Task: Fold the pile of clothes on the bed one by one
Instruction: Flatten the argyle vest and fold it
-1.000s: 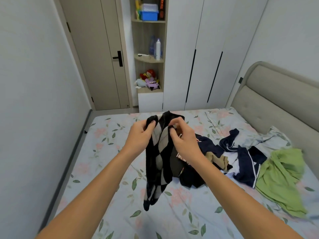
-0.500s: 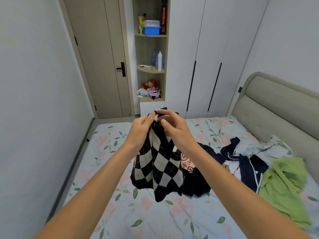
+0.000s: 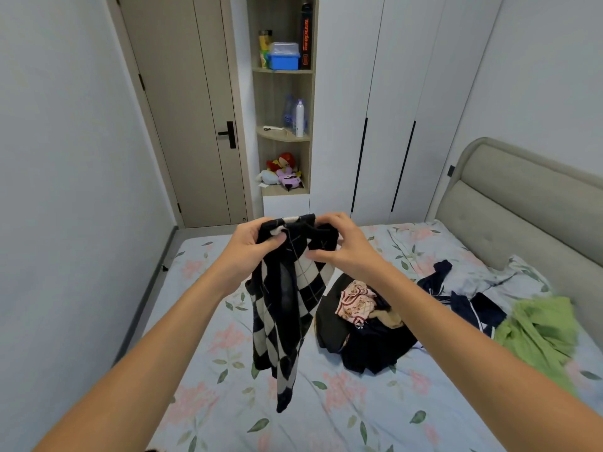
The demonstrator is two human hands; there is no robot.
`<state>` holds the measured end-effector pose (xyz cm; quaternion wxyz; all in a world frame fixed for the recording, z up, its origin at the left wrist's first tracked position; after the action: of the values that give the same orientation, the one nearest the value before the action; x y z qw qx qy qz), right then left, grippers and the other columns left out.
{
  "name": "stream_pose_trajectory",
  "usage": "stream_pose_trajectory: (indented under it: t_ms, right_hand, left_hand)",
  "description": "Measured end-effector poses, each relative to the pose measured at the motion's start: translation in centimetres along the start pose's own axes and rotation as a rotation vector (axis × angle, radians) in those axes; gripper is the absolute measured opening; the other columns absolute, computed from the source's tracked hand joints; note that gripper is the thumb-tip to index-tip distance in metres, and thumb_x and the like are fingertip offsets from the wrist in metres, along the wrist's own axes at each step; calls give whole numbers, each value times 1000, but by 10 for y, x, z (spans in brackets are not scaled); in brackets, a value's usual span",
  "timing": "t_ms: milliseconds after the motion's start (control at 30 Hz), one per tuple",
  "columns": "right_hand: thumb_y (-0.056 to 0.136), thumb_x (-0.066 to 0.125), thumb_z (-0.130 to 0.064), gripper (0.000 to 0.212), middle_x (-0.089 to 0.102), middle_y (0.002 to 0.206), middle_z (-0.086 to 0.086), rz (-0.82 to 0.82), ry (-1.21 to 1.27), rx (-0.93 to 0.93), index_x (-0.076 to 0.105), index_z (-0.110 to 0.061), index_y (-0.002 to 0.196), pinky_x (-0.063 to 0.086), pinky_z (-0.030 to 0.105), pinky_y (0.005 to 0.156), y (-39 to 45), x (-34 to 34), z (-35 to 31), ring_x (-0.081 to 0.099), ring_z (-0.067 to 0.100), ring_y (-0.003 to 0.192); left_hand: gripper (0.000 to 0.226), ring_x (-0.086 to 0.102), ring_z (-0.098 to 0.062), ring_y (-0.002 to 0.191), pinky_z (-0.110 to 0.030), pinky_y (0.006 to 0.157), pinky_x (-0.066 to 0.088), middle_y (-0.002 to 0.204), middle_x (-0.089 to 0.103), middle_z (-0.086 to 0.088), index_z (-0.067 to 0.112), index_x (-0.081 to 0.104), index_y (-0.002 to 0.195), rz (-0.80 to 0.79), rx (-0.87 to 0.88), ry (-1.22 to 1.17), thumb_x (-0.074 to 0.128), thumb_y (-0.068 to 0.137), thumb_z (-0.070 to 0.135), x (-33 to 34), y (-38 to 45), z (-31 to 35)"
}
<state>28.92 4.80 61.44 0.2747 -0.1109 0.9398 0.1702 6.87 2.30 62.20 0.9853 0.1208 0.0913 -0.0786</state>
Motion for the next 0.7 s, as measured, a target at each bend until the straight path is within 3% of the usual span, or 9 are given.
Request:
stream_pose_trajectory:
  t_ms: [67, 167, 233, 300, 400, 500, 633, 700]
  right_hand:
    - [83, 88, -30, 43, 51, 133, -7, -16, 40, -30, 67, -22, 120, 37, 21, 98, 2, 6, 0, 53, 13, 126]
    - [81, 88, -30, 28, 54, 132, -8, 44, 49, -85, 71, -20, 101, 41, 27, 104, 5, 13, -5, 52, 11, 128]
    - [78, 90, -29, 31, 53, 122, -6, 196, -7, -166, 65, -20, 94, 45, 30, 104, 6, 17, -9, 54, 10, 121]
    - [77, 90, -24, 40, 49, 119, -4, 251, -50, -276, 60, -19, 102, 46, 25, 99, 6, 21, -16, 53, 12, 117]
    - [81, 87, -11, 36, 52, 121, 0, 111, -55, -403, 65, -18, 109, 50, 28, 98, 10, 29, -26, 55, 18, 118]
    - [86, 82, -6, 27, 57, 119, 0, 28, -55, -403, 71, -17, 108, 52, 36, 100, 17, 29, -30, 57, 20, 117]
    - [92, 71, 1, 33, 60, 124, -2, -143, -19, -297, 72, -19, 118, 52, 26, 101, 24, 18, -31, 59, 16, 120]
    - [92, 72, -5, 28, 64, 116, -3, -173, -37, -254, 72, -21, 115, 53, 26, 95, 26, 17, -32, 63, 16, 112]
  left_hand:
    - [23, 71, -29, 111, -46, 104, 53, 114, 75, -13, 12, 71, 124, -16, -4, -36, 59, 104, 13, -3, -1, -1]
    - [23, 69, -33, 114, -52, 108, 50, 117, 73, -18, 11, 70, 125, -13, -1, -45, 58, 105, 13, -7, -3, -5]
    - [21, 69, -31, 110, -55, 109, 48, 116, 71, -21, 9, 70, 122, 0, -6, -49, 58, 105, 13, -9, -5, -9]
    - [20, 69, -33, 108, -58, 110, 47, 115, 70, -24, 8, 70, 121, 11, -10, -58, 59, 105, 14, -11, -6, -12]
    - [22, 65, -42, 113, -58, 109, 48, 115, 68, -24, 10, 69, 124, -12, -11, -67, 58, 105, 14, -11, -6, -13]
    - [21, 66, -37, 114, -54, 110, 48, 112, 69, -15, 13, 65, 125, -55, -23, -73, 55, 107, 17, -10, -3, -11]
    - [25, 69, -30, 109, -43, 102, 54, 112, 71, -11, 10, 62, 129, -47, -46, -175, 51, 108, 15, -13, -3, -10]
    - [27, 70, -28, 108, -43, 100, 53, 113, 71, -12, 8, 61, 131, -54, -57, -203, 50, 108, 17, -13, -2, -11]
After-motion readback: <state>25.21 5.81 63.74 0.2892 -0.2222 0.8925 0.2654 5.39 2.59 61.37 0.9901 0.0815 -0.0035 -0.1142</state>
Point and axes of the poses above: each hand's wrist, its own y-axis towards the middle knuckle, its own x-axis out of the palm, z = x × y, the point moved 2 cm from there along y, towards the middle knuckle
